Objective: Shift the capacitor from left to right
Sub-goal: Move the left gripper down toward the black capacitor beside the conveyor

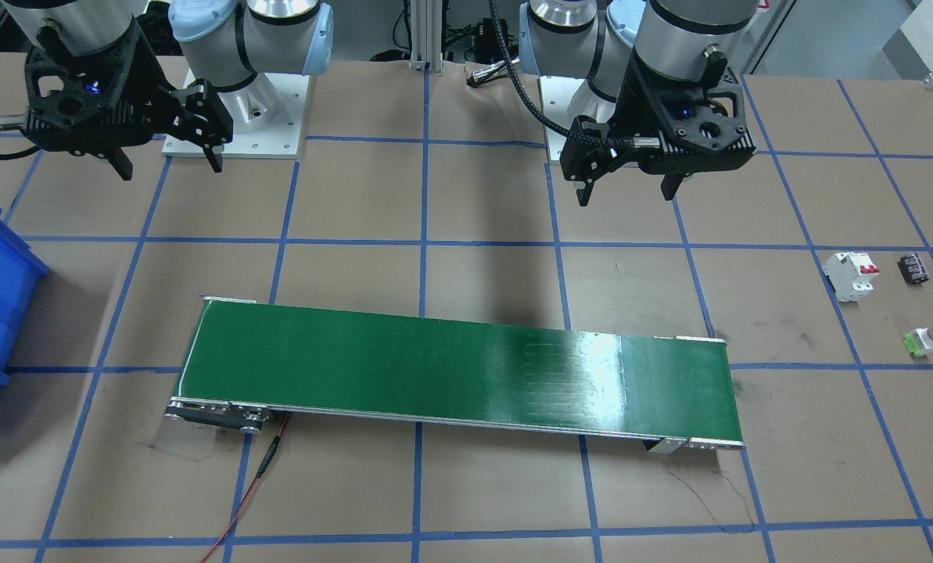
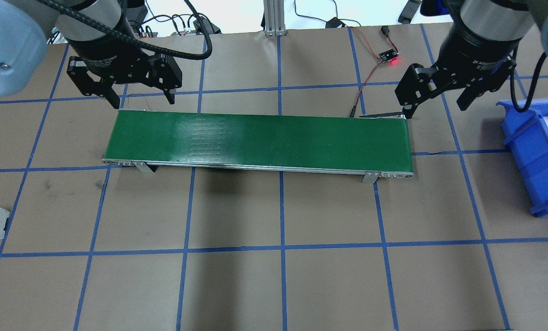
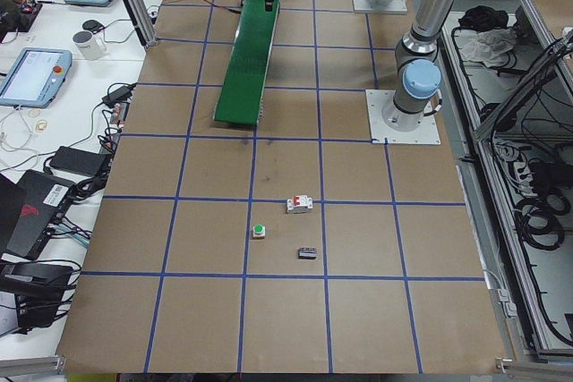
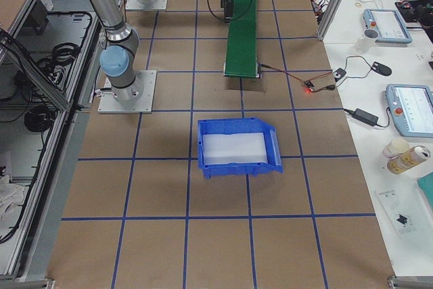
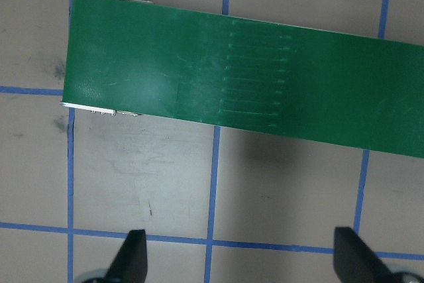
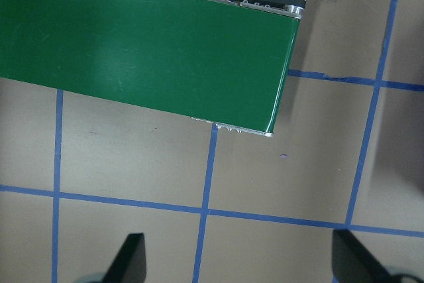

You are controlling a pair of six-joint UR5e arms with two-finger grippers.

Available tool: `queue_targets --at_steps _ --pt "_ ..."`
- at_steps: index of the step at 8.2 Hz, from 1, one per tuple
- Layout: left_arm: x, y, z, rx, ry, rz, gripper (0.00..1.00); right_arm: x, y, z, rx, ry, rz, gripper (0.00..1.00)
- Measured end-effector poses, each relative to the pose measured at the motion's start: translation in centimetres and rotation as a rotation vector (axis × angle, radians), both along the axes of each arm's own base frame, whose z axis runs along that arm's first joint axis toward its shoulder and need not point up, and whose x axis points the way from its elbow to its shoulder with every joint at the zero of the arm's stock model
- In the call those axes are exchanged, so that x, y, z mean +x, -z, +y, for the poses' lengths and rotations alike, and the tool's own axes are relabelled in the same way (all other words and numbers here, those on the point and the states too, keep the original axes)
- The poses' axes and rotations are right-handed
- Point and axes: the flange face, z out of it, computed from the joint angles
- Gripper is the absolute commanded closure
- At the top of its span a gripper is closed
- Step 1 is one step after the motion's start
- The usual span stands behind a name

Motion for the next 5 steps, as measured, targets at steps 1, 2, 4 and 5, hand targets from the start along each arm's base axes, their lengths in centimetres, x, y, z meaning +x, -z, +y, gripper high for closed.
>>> queue_targets --at_steps 1,2,4,5 --pt "0.0 0.1 0.1 0.0 0.001 0.0 0.0 0.0 0.0 0.0 0.0 0.0 0.0 0.0" --pt "0.4 0.2 0.0 0.002 -0.002 -0.001 0.0 0.0 0.0 0.0 0.0 -0.001 -0.001 0.0" --pt "2.5 -0.1 -0.7 0.002 0.018 -0.011 0.0 0.0 0.0 0.0 0.0 -0.001 -0.001 0.0" --pt "6.7 -0.2 -1.7 0.007 0.009 -0.014 0.0 0.0 0.0 0.0 0.0 -0.001 -0.001 0.0"
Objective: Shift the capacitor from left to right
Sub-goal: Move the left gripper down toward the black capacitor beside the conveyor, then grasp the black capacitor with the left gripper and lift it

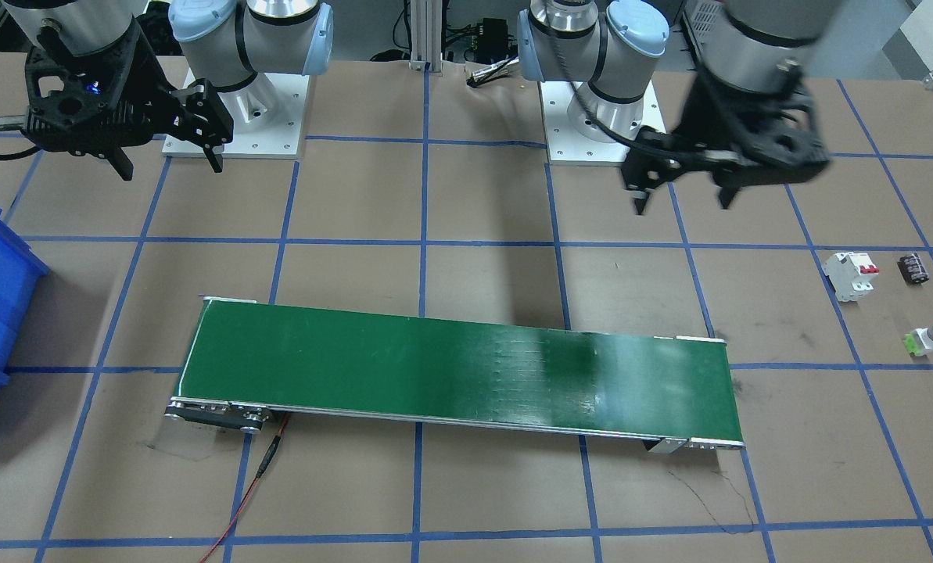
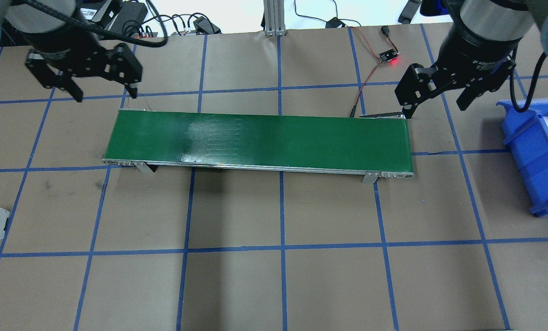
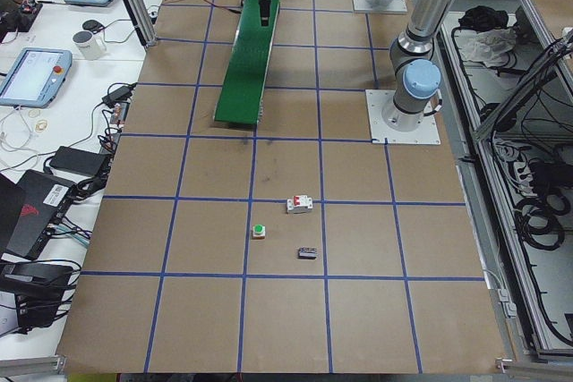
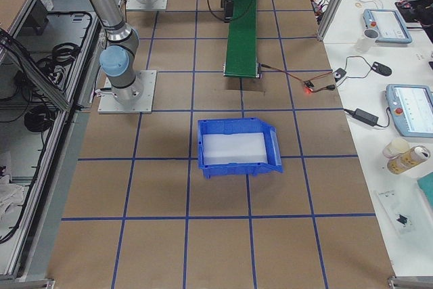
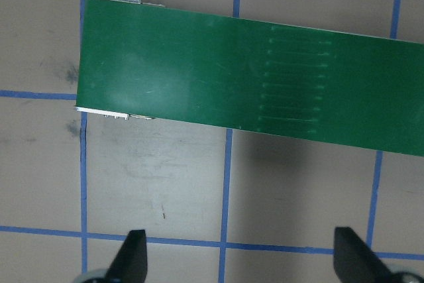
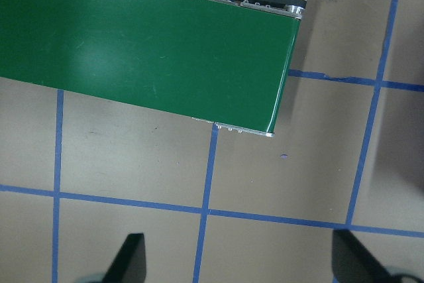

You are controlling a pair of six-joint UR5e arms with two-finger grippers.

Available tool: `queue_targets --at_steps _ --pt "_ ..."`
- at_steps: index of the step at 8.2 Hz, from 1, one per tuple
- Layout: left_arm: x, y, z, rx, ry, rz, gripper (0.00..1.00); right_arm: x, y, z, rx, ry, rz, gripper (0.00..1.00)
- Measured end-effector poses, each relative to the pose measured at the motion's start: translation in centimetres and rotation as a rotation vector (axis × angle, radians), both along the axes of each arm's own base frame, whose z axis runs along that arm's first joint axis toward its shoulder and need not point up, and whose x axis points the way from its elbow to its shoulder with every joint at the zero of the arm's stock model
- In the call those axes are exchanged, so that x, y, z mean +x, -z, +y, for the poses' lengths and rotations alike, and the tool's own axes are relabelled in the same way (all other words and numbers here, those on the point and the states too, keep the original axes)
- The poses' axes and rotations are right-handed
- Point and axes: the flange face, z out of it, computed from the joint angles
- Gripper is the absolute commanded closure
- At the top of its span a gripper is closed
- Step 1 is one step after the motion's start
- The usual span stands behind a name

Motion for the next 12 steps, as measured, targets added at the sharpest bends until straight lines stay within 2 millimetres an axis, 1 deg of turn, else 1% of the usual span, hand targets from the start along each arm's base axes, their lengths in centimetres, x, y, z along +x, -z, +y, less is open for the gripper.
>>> queue_targets --at_steps 1,2,3,4,5,6,8,9,10,11,12 --pt "6.3 -0.1 -0.8 0.006 -0.03 -0.004 0.0 0.0 0.0 0.0 0.0 0.001 0.0 0.0" --pt "12.9 -0.2 -0.8 0.014 -0.044 -0.016 0.0 0.0 0.2 0.0 0.003 0.0 0.0 0.0" --pt "19.1 -0.1 -0.1 0.026 -0.045 -0.024 0.0 0.1 0.3 0.1 0.005 0.0 -0.001 0.0" --pt "25.4 0.5 0.9 0.042 -0.06 -0.023 0.0 0.1 0.4 0.1 0.006 0.0 -0.002 0.0" --pt "31.3 1.4 2.2 0.045 -0.076 -0.023 0.0 0.1 0.4 0.1 0.007 0.0 -0.003 0.0" --pt "36.7 2.6 3.5 0.043 -0.079 -0.027 0.0 0.0 0.4 0.1 0.007 0.001 -0.003 0.0" --pt "45.5 6.8 5.4 0.066 -0.052 -0.011 0.0 0.0 0.4 0.1 0.007 0.001 -0.004 0.0" --pt "49.8 9.6 6.3 0.065 -0.038 -0.013 0.0 0.0 0.5 0.1 0.008 0.001 -0.004 0.0" --pt "53.7 12.8 6.9 0.072 -0.021 -0.008 0.0 0.0 0.5 0.1 0.008 0.001 -0.004 0.0" --pt "56.5 16.3 7.2 0.084 -0.004 0.008 0.0 0.0 0.5 0.1 0.008 0.001 -0.004 0.0" --pt "58.4 19.6 7.1 0.095 0.03 0.019 0.0 0.0 0.5 0.1 0.009 0.001 -0.004 0.0"
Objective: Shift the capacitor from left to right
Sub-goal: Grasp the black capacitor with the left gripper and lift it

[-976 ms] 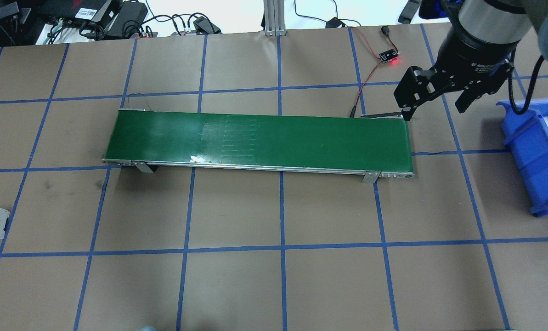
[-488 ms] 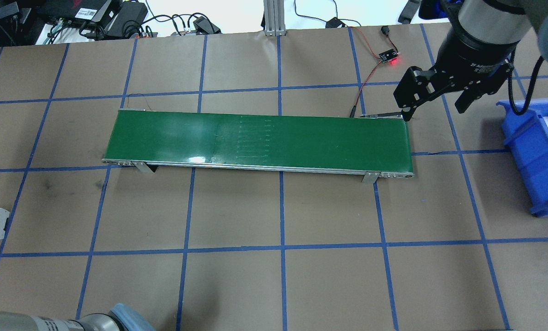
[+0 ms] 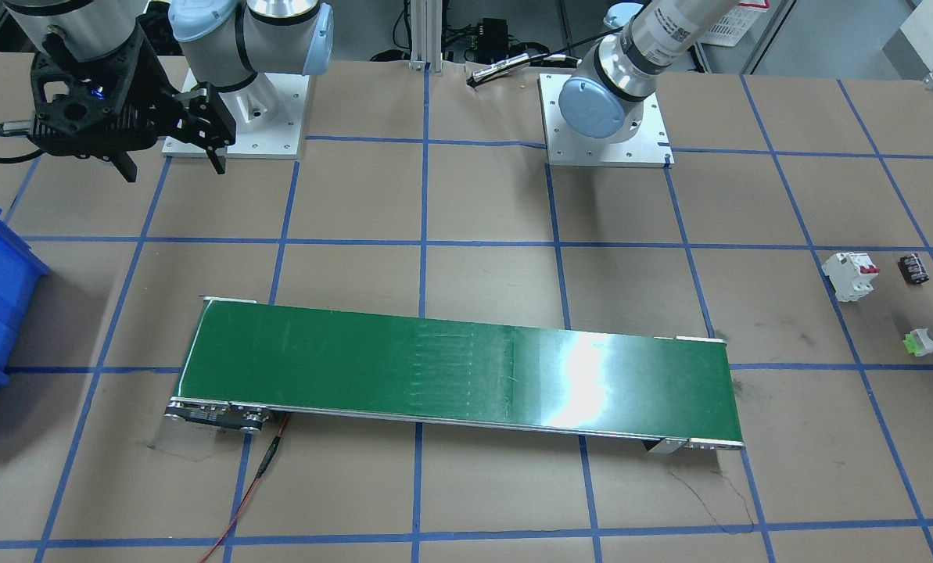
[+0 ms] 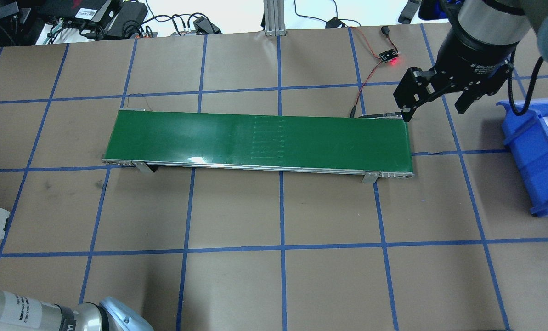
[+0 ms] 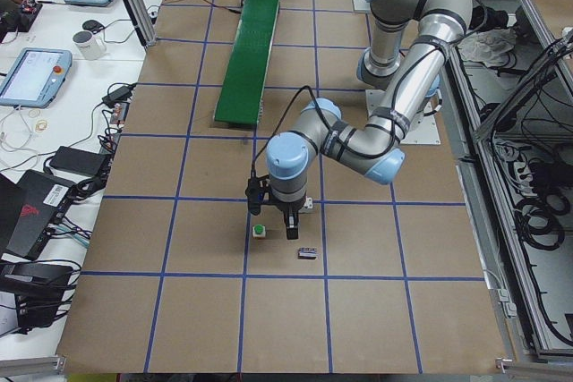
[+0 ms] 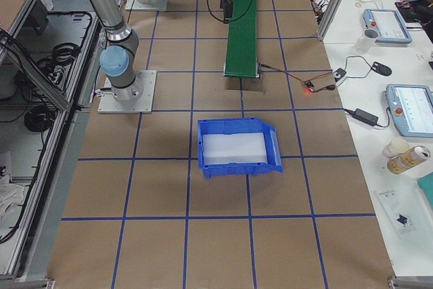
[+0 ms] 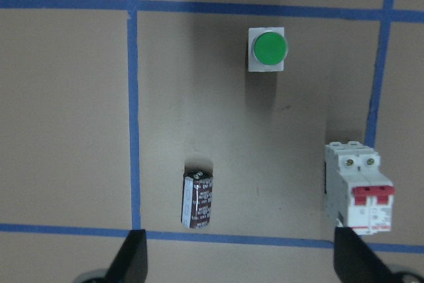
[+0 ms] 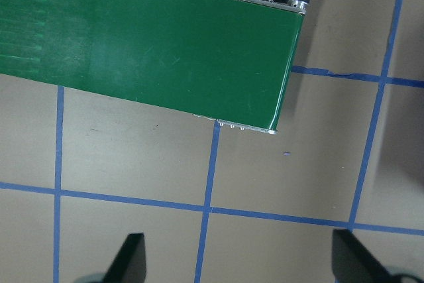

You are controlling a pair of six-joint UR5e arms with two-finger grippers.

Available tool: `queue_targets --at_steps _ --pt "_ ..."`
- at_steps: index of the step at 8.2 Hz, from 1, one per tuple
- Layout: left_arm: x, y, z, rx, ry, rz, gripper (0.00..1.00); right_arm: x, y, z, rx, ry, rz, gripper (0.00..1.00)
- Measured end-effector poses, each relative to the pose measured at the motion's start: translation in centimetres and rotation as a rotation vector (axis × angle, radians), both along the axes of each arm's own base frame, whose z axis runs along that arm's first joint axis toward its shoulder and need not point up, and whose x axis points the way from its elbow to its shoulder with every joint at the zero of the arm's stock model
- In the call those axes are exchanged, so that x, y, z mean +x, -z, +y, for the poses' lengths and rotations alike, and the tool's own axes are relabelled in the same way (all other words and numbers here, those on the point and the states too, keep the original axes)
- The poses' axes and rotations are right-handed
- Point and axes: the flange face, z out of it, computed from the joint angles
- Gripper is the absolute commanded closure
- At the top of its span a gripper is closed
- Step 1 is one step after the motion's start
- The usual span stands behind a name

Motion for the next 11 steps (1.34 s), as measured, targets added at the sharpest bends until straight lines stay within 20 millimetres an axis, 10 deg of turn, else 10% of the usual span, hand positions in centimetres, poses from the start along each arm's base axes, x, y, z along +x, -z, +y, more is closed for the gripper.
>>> queue_targets --at_steps 11 --pt "2.3 11.9 1.2 0.038 0.192 0.053 0.02 0.0 -0.1 0.1 -0.002 -0.001 0.0 0.0"
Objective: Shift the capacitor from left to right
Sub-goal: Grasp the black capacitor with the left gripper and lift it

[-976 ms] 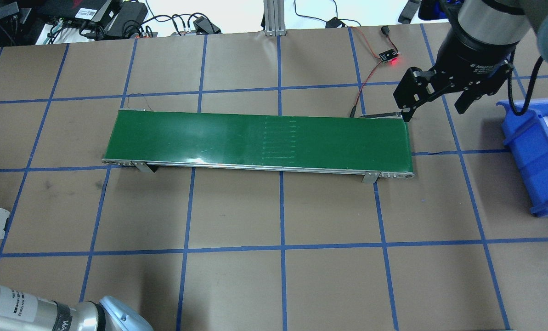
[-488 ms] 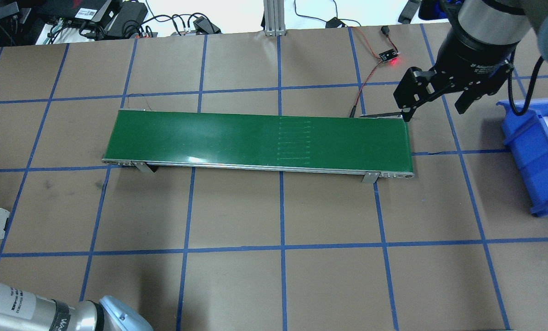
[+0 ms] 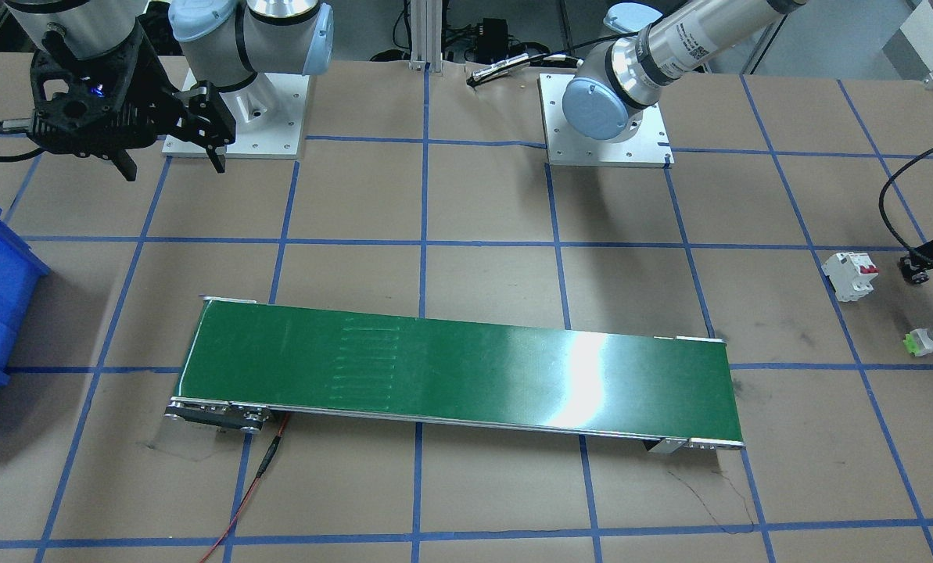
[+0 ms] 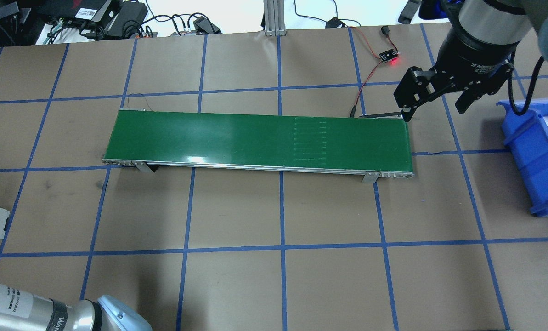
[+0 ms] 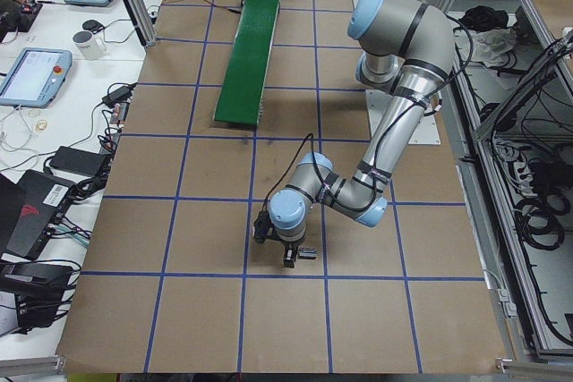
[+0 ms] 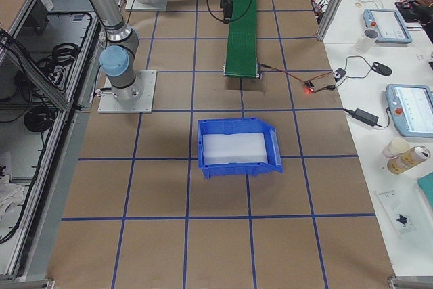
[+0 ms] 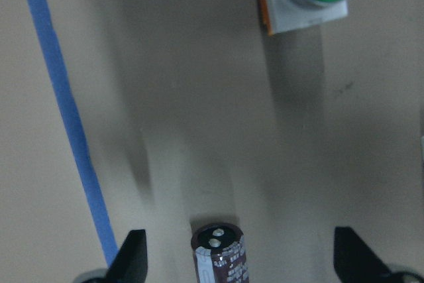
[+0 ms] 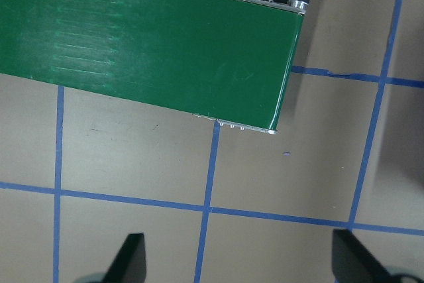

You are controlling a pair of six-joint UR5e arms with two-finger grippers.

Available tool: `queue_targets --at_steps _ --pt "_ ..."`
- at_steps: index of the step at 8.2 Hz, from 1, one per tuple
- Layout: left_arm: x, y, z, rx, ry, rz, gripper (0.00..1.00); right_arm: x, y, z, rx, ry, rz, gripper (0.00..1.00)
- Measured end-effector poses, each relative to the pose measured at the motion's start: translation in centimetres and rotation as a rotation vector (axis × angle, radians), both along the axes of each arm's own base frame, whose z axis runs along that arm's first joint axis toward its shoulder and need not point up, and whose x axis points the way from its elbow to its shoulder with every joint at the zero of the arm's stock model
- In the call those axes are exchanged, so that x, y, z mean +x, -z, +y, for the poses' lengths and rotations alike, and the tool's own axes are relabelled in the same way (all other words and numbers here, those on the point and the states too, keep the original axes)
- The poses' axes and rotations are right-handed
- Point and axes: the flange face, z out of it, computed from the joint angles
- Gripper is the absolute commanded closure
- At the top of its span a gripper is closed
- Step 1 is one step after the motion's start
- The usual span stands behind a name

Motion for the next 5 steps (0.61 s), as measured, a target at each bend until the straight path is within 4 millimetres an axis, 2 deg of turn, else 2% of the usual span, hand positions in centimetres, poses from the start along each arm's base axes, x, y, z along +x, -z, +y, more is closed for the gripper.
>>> queue_targets --at_steps 3,4,5 --pt "1.0 1.5 1.1 0.013 -0.004 0.021 0.01 0.0 0.0 0.0 -0.001 -0.002 0.002 0.0" --pt "1.2 2.2 1.5 0.018 -0.01 0.03 0.19 0.0 -0.1 0.1 -0.002 -0.002 0.002 0.0" --pt "1.4 2.5 1.7 0.021 -0.014 0.034 0.5 0.0 -0.1 0.1 -0.002 -0.002 0.002 0.0"
